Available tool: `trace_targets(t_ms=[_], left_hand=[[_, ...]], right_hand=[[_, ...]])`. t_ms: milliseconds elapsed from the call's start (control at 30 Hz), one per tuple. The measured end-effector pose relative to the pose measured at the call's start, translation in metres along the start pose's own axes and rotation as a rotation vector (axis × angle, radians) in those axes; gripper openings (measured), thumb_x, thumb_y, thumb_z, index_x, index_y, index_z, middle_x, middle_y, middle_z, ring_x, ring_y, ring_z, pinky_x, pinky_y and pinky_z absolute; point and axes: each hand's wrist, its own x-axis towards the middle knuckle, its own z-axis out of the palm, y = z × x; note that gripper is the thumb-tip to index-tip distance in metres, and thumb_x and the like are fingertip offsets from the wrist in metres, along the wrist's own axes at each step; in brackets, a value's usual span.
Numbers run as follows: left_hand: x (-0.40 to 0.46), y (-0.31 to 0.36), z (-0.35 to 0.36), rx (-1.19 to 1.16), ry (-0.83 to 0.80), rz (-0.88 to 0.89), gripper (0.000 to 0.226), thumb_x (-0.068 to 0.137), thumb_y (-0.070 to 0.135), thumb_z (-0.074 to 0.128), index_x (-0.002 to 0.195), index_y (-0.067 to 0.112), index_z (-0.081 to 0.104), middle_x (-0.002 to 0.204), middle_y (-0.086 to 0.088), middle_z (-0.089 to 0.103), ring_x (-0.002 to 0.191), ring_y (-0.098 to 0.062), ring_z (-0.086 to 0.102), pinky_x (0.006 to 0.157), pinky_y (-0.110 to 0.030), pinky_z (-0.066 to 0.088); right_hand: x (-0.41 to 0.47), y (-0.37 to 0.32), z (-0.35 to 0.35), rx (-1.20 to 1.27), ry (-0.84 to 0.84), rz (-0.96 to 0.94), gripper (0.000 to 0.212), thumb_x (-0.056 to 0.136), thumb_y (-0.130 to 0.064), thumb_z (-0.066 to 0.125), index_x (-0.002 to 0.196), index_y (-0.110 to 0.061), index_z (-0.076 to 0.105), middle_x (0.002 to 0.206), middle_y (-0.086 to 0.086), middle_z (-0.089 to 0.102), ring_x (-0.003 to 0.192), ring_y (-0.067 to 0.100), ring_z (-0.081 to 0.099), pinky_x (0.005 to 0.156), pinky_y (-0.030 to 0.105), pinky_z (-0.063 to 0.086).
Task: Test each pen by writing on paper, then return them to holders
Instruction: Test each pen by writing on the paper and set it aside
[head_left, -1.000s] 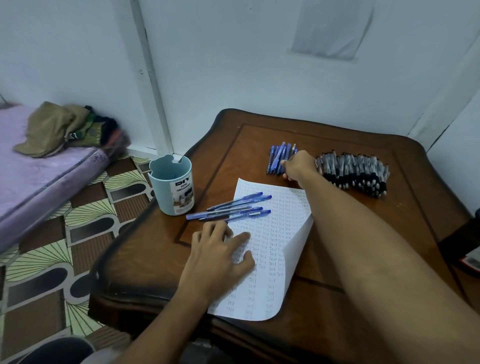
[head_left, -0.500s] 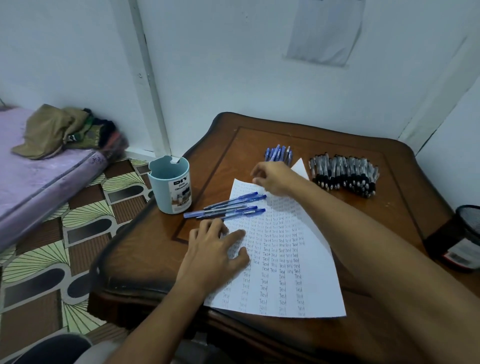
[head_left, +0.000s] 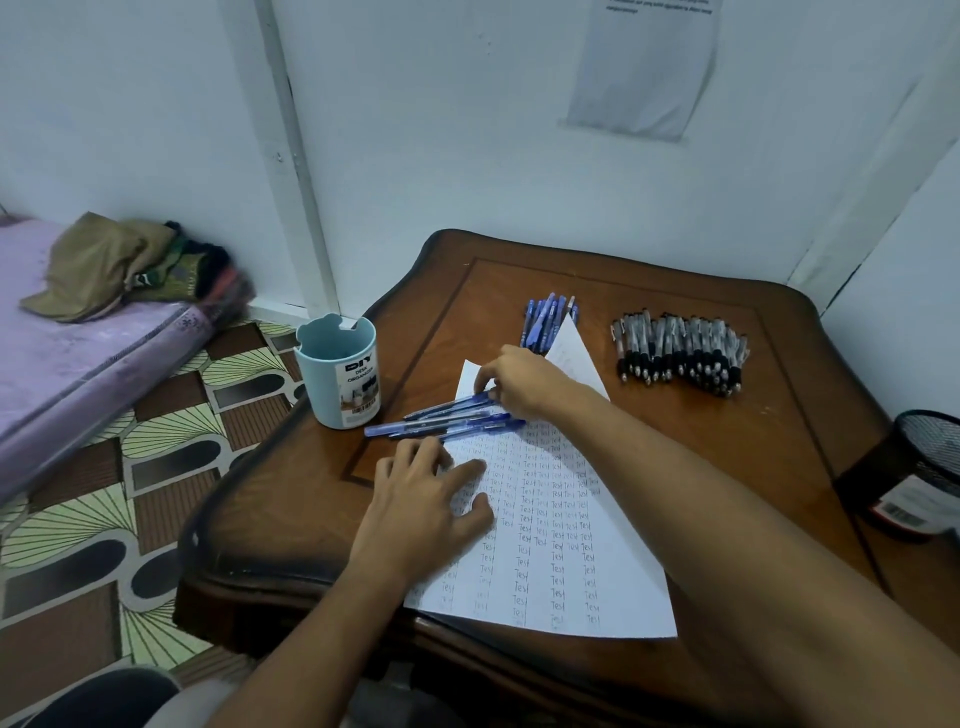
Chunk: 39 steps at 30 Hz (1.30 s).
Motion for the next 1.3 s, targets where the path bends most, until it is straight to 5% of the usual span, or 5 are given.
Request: trace_targets(t_ms=[433, 600, 800, 1000, 1300], left_hand=[[0.0, -0.001, 0.001, -0.011, 0.035, 0.008, 0.043, 0.085, 0.059, 0.044, 0.119, 0.042, 0.065, 0.097, 0.012, 0.04, 0.1, -0.01, 0.037, 0.089, -0.035, 0.032], [0.0, -0.001, 0.003, -0.008, 0.071, 0.013, 0.041, 0.083, 0.057, 0.046, 0.114, 0.04, 0.068, 0.094, 0.011, 0.04, 0.097, -0.011, 0.038, 0.086, -0.035, 0.033], [0.0, -0.002, 0.004, -0.007, 0.057, 0.017, 0.043, 0.083, 0.058, 0.044, 0.116, 0.041, 0.067, 0.094, 0.012, 0.039, 0.098, -0.01, 0.037, 0.087, -0.034, 0.03], [0.001, -0.003, 0.004, -0.007, 0.074, 0.01, 0.047, 0.081, 0.058, 0.044, 0.117, 0.039, 0.069, 0.094, 0.012, 0.04, 0.097, -0.01, 0.037, 0.086, -0.034, 0.03], [0.001, 0.0, 0.003, -0.005, 0.053, 0.014, 0.053, 0.082, 0.061, 0.04, 0.121, 0.039, 0.067, 0.095, 0.012, 0.04, 0.1, -0.01, 0.037, 0.088, -0.034, 0.028]], right_hand=[[-0.017, 0.025, 0.002, 0.16, 0.253, 0.178, 0.031, 0.101, -0.001, 0.047, 0.107, -0.028, 0.063, 0.107, 0.006, 0.047, 0.084, 0.026, 0.058, 0.078, 0.04, 0.055], [-0.051, 0.038, 0.003, 1.046, 0.292, 0.319, 0.025, 0.106, -0.005, 0.042, 0.099, -0.012, 0.065, 0.088, 0.013, 0.063, 0.068, 0.024, 0.061, 0.059, 0.037, 0.051], [-0.081, 0.045, 0.009, 1.748, 0.332, 0.443, 0.017, 0.102, 0.0, 0.048, 0.118, -0.001, 0.056, 0.104, 0.02, 0.055, 0.084, 0.039, 0.073, 0.075, 0.047, 0.062], [-0.097, 0.03, 0.019, 1.82, 0.424, 0.587, 0.038, 0.101, 0.005, 0.046, 0.131, -0.018, 0.049, 0.098, 0.015, 0.059, 0.053, 0.011, 0.042, 0.041, 0.02, 0.033], [-0.116, 0.017, 0.032, 1.783, 0.49, 0.685, 0.024, 0.097, -0.001, 0.044, 0.113, -0.014, 0.056, 0.064, 0.003, 0.048, 0.045, 0.008, 0.029, 0.037, 0.019, 0.02]])
